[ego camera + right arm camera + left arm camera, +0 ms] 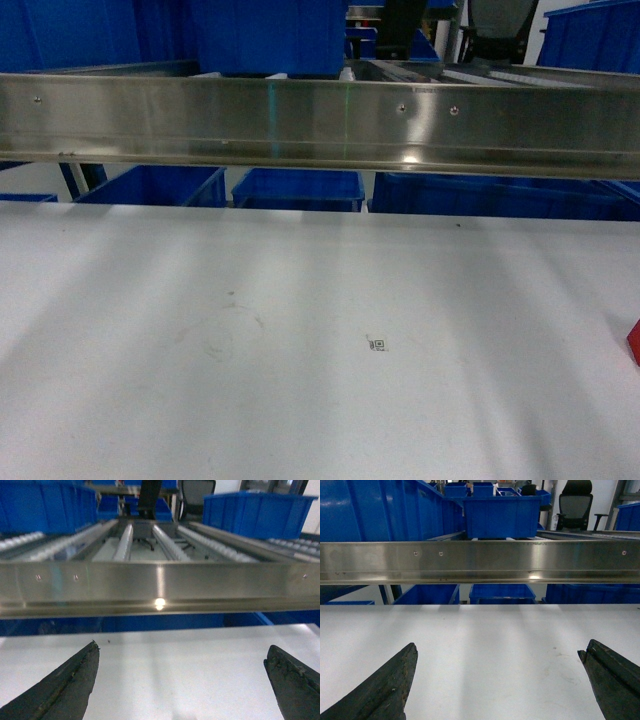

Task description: Place magnetic block on left shelf second layer

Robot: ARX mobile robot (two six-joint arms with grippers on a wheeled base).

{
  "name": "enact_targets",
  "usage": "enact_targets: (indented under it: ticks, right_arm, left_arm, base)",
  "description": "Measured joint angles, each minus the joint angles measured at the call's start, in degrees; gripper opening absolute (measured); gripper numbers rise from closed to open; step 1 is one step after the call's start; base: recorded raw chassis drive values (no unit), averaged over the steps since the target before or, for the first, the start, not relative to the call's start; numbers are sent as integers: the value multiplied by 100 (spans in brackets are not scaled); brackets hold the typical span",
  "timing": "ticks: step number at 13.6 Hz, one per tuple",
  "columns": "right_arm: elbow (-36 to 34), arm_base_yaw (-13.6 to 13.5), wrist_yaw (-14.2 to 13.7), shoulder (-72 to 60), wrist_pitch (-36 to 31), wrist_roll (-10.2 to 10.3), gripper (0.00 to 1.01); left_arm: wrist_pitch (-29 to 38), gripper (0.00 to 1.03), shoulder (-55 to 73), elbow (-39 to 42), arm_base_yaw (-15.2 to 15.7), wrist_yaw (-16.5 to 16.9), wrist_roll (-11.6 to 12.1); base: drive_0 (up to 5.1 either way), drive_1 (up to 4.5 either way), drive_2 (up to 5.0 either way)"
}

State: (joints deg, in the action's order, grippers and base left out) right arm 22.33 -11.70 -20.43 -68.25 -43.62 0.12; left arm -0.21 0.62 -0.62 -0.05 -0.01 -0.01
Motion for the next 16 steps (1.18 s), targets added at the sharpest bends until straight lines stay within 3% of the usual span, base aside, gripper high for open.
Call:
enact_targets:
  ticks: [1,2,5,8,10,12,16]
  right_arm:
    - [455,-31,-271,-1469,-125,-203,98]
    - [549,-7,-560,-2035,-341,-332,98]
    - [730,289,-1001,-3058,-1054,-361,98]
    - [800,479,-1209,-4000,-1587,-361,98]
    - [844,584,-1285,-4424,-1781,-334,98]
    - [804,660,-1276,-4701,-1941,-170,98]
    - [811,800,-1056,-5219,-2184,-57,98]
  left_arm:
    - [2,98,0,0,0,0,2]
    - [0,98,0,0,0,0,2]
    - [2,98,0,0,0,0,0]
    - [2,98,0,0,0,0,0]
    - [2,98,0,0,0,0,2]
    - [2,98,0,0,0,0,2]
    - [2,98,0,0,0,0,0]
  base:
    - [0,0,0]
    - [0,0,0]
    - [0,0,0]
    - [0,0,0]
    - [0,0,0]
    - [0,0,0]
    - [0,0,0]
